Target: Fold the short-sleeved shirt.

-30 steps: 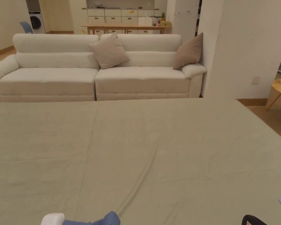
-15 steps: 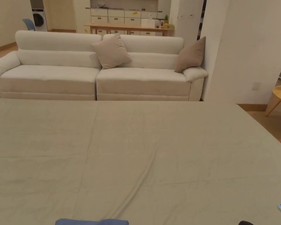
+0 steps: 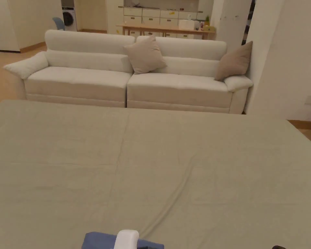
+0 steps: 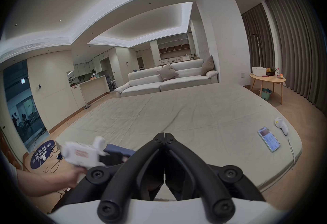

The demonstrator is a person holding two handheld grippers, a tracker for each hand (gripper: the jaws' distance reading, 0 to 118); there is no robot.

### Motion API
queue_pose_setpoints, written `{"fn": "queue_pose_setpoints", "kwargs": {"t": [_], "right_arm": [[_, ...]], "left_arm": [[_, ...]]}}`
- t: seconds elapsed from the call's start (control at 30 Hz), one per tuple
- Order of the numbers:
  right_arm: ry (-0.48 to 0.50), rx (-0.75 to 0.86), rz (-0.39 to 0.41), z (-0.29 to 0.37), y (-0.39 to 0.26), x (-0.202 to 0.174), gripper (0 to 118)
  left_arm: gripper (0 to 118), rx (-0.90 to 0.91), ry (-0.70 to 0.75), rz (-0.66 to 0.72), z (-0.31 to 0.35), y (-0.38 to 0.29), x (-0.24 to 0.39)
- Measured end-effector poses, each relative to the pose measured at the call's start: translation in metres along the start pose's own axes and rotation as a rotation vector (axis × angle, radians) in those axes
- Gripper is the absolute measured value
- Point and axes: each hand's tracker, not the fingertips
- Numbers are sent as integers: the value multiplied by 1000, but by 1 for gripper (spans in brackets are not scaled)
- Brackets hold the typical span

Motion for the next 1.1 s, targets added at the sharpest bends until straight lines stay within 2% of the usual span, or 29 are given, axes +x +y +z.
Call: {"fn": "queue_pose_setpoints", "kwargs": {"t": [0.13,0.3,0.4,0.6,0.67,0.7,0.73,0.77,0.87,0.9,0.93,1.1], "right_arm": [[38,17,15,-7,6,-11,0],[46,42,38,-3,-1,-27,0],[19,42,105,-7,-9,-38,0],[13,59,125,-21,-12,-58,0],[-6,26,173,-36,-10,-68,0],[-4,3,184,-49,-13,-73,0],[40,-42,179,-67,-19,-76,0],[102,-113,143,-88,-25,-76,0],[277,-360,-124,-160,-57,-77,0],[315,-440,-188,-184,-71,-73,0],[294,-508,-227,-205,-87,-74,0],[250,-705,-248,-263,-155,-72,0]], "left_arm": [[0,328,-97,-184,125,33,0],[0,485,160,-324,255,25,6],[0,502,456,-382,283,24,17],[0,538,440,-284,295,16,10],[0,532,448,-281,295,16,6],[0,524,459,-285,295,16,4],[0,522,463,-285,295,15,2],[0,522,465,-285,295,14,0],[0,511,452,-262,295,11,-8],[0,503,449,-256,294,10,-11],[0,489,446,-250,293,8,-14],[0,438,419,-177,290,0,-35]]}}
